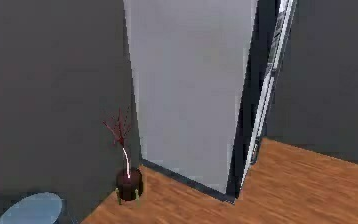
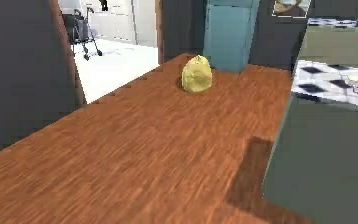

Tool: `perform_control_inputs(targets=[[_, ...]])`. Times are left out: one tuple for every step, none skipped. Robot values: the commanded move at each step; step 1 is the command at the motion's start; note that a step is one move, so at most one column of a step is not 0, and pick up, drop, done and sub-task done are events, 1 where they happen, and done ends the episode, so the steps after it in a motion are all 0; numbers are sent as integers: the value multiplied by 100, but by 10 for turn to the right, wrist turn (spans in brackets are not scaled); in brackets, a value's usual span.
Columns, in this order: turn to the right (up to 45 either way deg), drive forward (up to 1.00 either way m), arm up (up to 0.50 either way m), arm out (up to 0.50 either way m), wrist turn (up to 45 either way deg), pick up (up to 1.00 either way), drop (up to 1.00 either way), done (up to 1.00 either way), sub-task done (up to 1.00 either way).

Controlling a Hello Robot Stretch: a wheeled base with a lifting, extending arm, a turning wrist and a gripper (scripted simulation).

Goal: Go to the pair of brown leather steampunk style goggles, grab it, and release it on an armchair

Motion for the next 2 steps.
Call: perform_control_inputs(targets=[[450, 0, 0, 0, 0, 0, 0, 0, 0], [300, 0, 0, 0, 0, 0, 0, 0, 0]])
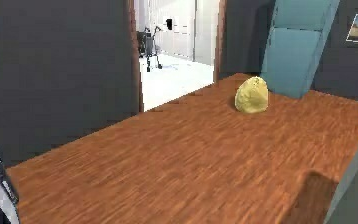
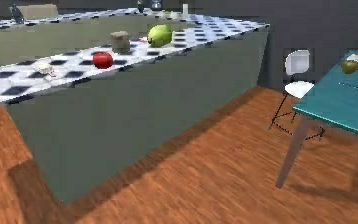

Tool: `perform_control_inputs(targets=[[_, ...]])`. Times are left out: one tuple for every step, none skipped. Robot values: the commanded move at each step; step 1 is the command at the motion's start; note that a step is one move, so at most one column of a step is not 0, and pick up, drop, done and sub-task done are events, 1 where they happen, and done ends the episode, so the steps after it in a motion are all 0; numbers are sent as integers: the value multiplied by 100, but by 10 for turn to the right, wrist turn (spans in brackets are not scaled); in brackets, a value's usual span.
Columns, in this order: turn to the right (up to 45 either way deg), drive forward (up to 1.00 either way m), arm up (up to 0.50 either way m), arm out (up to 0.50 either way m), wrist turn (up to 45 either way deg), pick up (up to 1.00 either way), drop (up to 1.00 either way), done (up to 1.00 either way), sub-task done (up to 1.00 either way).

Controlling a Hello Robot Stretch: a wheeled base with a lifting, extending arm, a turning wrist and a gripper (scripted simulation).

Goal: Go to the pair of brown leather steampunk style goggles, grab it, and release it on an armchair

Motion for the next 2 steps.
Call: perform_control_inputs(targets=[[0, 100, 0, 0, 0, 0, 0, 0, 0], [30, 0, 0, 0, 0, 0, 0, 0, 0]])
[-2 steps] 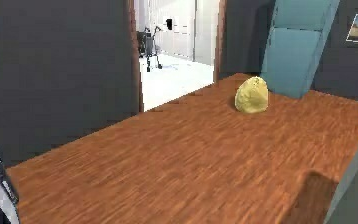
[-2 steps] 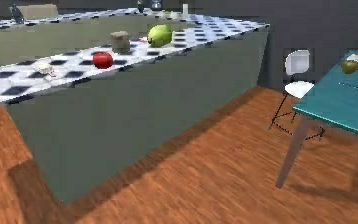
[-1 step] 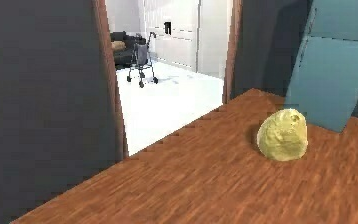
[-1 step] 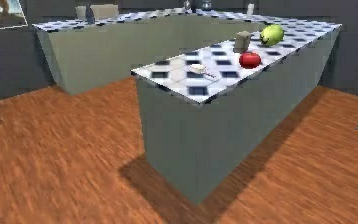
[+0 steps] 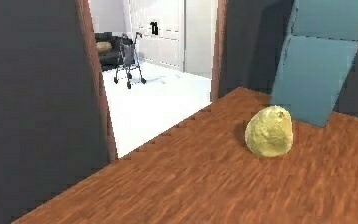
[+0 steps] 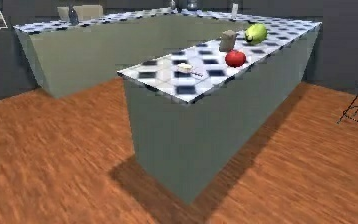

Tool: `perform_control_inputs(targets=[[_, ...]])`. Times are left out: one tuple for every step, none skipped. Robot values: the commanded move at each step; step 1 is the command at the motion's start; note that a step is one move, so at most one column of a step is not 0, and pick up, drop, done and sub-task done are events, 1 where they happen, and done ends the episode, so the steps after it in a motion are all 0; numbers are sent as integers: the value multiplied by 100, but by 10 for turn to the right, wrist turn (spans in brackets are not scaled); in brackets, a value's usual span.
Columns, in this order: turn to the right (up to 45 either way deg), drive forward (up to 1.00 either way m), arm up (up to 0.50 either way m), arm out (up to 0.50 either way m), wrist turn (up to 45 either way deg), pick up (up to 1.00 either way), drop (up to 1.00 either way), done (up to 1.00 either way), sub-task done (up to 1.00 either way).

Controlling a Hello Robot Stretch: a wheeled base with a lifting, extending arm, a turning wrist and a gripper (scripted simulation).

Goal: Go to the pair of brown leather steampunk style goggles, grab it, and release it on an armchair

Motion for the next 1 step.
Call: perform_control_inputs(targets=[[0, 100, 0, 0, 0, 0, 0, 0, 0]])
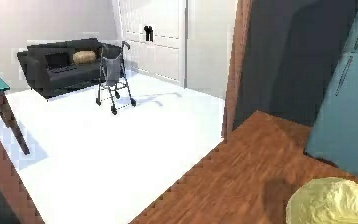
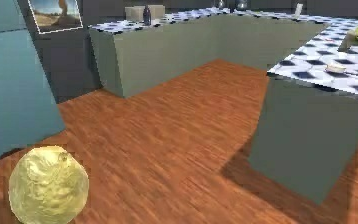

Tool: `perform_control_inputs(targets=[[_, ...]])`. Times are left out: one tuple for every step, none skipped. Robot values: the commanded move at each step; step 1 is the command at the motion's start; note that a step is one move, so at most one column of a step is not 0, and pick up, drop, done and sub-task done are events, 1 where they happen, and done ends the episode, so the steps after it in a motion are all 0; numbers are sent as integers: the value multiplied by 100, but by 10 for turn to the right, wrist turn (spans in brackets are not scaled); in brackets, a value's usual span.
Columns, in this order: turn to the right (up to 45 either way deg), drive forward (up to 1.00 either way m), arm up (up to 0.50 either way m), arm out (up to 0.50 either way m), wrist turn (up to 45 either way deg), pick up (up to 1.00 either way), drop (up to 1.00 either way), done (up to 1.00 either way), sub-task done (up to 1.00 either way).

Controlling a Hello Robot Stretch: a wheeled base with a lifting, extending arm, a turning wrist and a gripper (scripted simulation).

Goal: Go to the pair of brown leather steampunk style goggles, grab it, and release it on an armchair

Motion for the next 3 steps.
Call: perform_control_inputs(targets=[[0, 40, 0, 0, 0, 0, 0, 0, 0], [0, 45, 0, 0, 0, 0, 0, 0, 0], [-270, 0, 0, 0, 0, 0, 0, 0, 0]])
